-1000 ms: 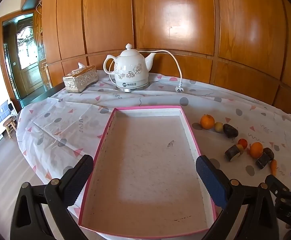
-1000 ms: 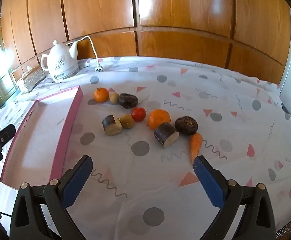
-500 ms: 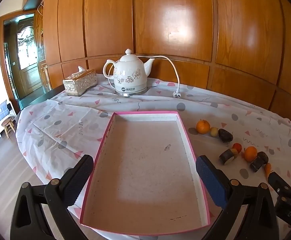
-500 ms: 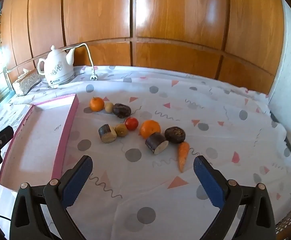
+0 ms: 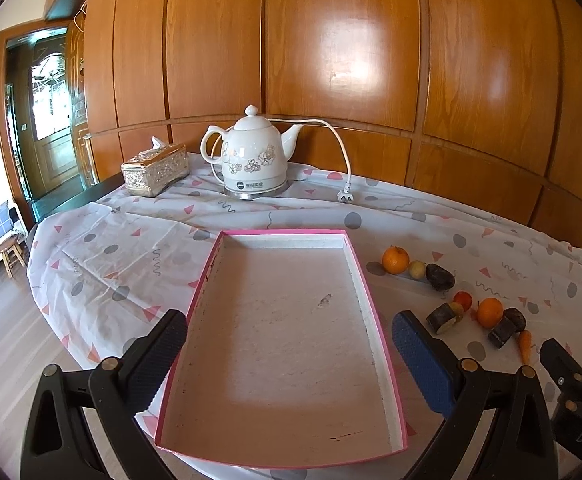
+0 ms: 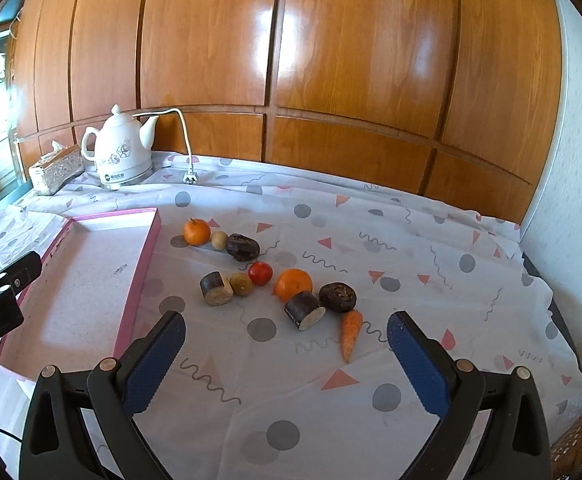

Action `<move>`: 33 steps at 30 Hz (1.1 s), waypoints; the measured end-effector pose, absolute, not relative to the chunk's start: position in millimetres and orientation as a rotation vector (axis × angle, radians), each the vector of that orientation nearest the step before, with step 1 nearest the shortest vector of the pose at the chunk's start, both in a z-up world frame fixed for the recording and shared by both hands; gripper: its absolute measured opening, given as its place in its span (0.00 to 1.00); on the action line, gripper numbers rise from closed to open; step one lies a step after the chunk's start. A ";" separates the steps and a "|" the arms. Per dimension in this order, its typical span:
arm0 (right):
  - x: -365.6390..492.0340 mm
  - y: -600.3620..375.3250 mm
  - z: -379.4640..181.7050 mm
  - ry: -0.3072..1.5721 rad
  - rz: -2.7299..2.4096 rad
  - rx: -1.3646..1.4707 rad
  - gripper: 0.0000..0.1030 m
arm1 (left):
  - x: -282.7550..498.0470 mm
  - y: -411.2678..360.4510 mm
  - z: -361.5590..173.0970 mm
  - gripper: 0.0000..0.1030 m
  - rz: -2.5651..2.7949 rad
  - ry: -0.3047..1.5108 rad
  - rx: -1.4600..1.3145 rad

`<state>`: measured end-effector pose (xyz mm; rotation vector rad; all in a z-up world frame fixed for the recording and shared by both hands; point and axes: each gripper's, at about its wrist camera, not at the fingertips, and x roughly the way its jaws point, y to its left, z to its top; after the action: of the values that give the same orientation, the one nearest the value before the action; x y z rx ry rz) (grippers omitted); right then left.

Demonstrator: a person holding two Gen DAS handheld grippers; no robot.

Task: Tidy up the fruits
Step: 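Move the left gripper toward the orange beside the pink tray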

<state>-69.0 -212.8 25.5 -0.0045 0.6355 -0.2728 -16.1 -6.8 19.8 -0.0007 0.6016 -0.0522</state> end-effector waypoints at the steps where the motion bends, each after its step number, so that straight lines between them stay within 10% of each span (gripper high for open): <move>1: -70.0 -212.5 25.5 0.632 -0.274 -0.007 0.99 | -16.4 -6.7 19.5 1.00 -0.053 0.602 0.000; 33: -74.8 -222.8 19.9 0.674 -0.293 0.014 0.99 | -19.1 -6.6 19.6 1.00 -0.174 0.640 -0.073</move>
<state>-74.8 -222.8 19.9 0.0143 0.6740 -0.2928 -19.1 -6.6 19.6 -0.0732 0.6399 -0.1739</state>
